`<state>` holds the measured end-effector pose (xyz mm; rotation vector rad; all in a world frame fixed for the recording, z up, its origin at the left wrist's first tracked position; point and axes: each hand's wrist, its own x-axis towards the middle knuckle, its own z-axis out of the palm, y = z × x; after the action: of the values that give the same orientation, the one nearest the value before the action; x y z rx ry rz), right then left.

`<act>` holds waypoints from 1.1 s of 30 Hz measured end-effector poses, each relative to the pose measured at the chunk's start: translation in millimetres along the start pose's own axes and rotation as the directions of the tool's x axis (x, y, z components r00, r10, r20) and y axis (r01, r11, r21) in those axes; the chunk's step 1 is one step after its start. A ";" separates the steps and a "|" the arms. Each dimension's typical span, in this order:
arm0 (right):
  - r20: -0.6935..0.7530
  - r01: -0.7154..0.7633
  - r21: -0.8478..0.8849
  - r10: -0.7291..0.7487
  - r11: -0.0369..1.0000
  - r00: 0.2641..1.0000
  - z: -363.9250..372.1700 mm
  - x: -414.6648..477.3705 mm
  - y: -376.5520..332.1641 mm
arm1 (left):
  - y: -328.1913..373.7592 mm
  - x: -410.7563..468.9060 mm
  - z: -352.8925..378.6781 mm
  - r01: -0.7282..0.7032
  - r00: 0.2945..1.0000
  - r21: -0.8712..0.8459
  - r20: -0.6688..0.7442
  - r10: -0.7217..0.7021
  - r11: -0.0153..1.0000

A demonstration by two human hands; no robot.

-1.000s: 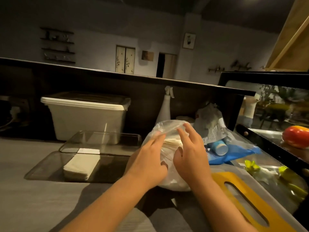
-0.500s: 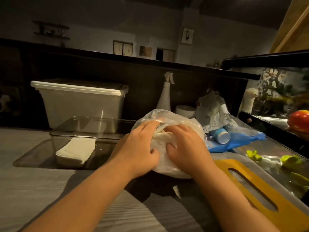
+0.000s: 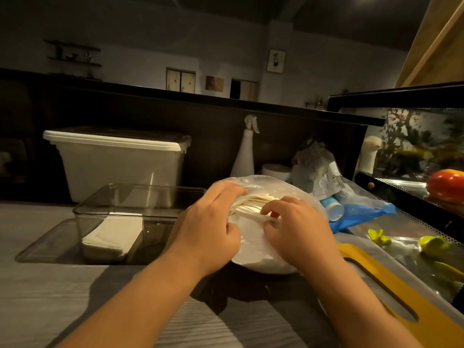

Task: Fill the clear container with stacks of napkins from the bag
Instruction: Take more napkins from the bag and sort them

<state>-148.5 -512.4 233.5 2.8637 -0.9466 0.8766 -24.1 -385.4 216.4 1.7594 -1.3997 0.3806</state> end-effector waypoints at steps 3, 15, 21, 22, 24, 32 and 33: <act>-0.037 0.026 0.010 -0.025 1.000 0.999 1.1 -0.2 2.2 | 0.1 0.0 0.0 -0.002 1.000 0.013 0.013 0.002 1.000; -0.189 0.065 0.150 -0.036 0.987 0.981 7.1 -1.4 6.5 | -2.1 -0.6 3.0 -0.003 1.000 0.030 0.014 0.003 1.000; 0.079 0.006 0.111 -0.015 0.994 0.997 5.7 -4.0 2.2 | -2.0 -0.6 2.9 0.000 1.000 0.023 0.004 0.000 1.000; 0.044 0.008 0.094 -0.012 0.996 0.999 5.3 -3.9 1.7 | -1.8 -0.6 2.9 0.000 1.000 0.018 0.000 0.000 1.000; -0.029 0.013 0.039 -0.012 0.999 1.000 5.2 -1.0 1.1 | -1.7 -0.5 3.7 -0.005 1.000 0.017 -0.005 0.005 1.000; 0.077 -0.068 0.066 0.063 0.996 0.995 8.1 12.5 -3.7 | -3.0 0.5 4.8 -0.018 1.000 0.030 -0.007 0.018 0.999; 0.069 -0.072 0.079 0.067 0.994 0.995 8.3 13.7 -3.5 | -3.2 0.4 4.7 -0.017 1.000 0.031 -0.007 0.018 0.999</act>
<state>-133.3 -518.5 234.1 2.9623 -1.0473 0.8491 -22.2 -389.1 212.5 1.7698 -1.4117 0.4202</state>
